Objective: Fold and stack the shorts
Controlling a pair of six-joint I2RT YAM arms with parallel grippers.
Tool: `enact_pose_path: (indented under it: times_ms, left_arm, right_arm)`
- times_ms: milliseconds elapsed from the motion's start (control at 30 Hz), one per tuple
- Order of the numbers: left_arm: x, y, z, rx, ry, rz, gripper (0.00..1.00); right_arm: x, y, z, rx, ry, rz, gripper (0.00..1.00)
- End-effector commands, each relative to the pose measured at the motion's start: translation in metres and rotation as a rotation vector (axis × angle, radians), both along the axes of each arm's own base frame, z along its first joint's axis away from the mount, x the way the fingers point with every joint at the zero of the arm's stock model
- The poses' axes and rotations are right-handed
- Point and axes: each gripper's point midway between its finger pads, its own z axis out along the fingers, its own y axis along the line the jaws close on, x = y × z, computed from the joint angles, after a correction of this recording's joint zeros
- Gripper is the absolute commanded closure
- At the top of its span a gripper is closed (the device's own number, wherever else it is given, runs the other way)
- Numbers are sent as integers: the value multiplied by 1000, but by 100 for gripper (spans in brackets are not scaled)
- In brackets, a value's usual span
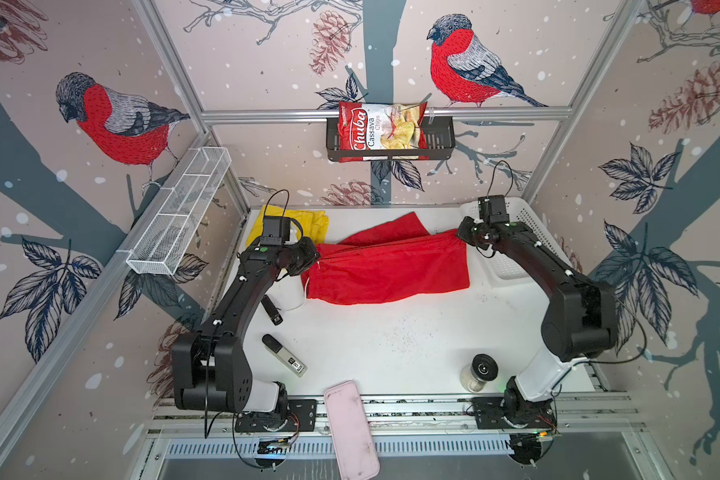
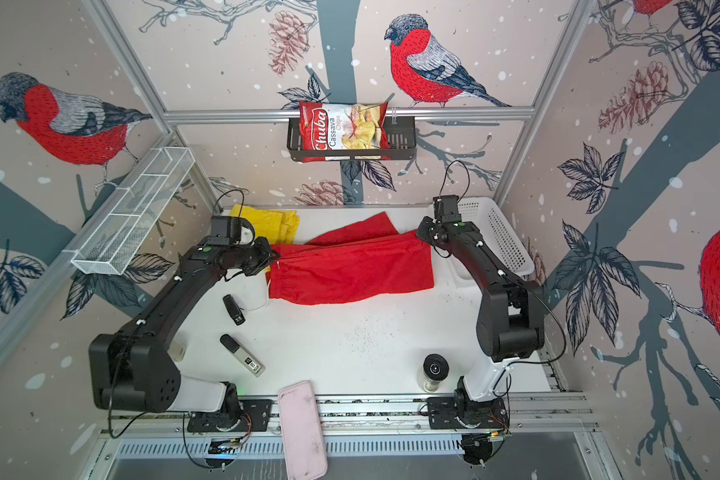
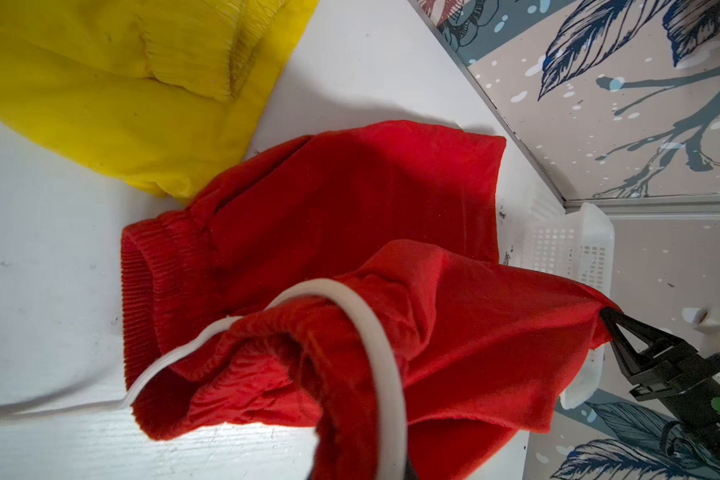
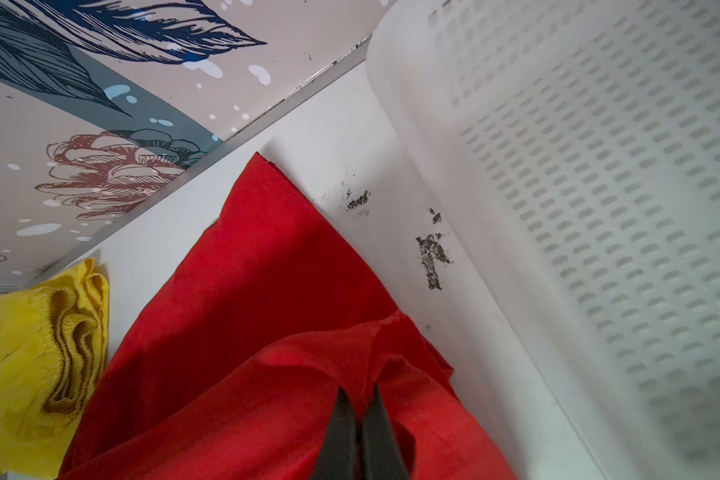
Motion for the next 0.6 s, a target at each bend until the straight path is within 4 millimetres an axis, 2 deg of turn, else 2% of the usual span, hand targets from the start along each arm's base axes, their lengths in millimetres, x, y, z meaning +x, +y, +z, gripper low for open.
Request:
enact_pose_path:
  times_ms: [0, 367, 567]
  left_arm:
    - [14, 21, -8, 87, -4, 77, 100]
    - [38, 19, -50, 99, 118, 69, 100]
    - [47, 22, -58, 117, 138, 82, 100]
  right_arm:
    - [24, -20, 0, -72, -55, -71, 100]
    - [63, -14, -30, -94, -39, -55, 100]
    - [78, -10, -43, -94, -35, -45, 100]
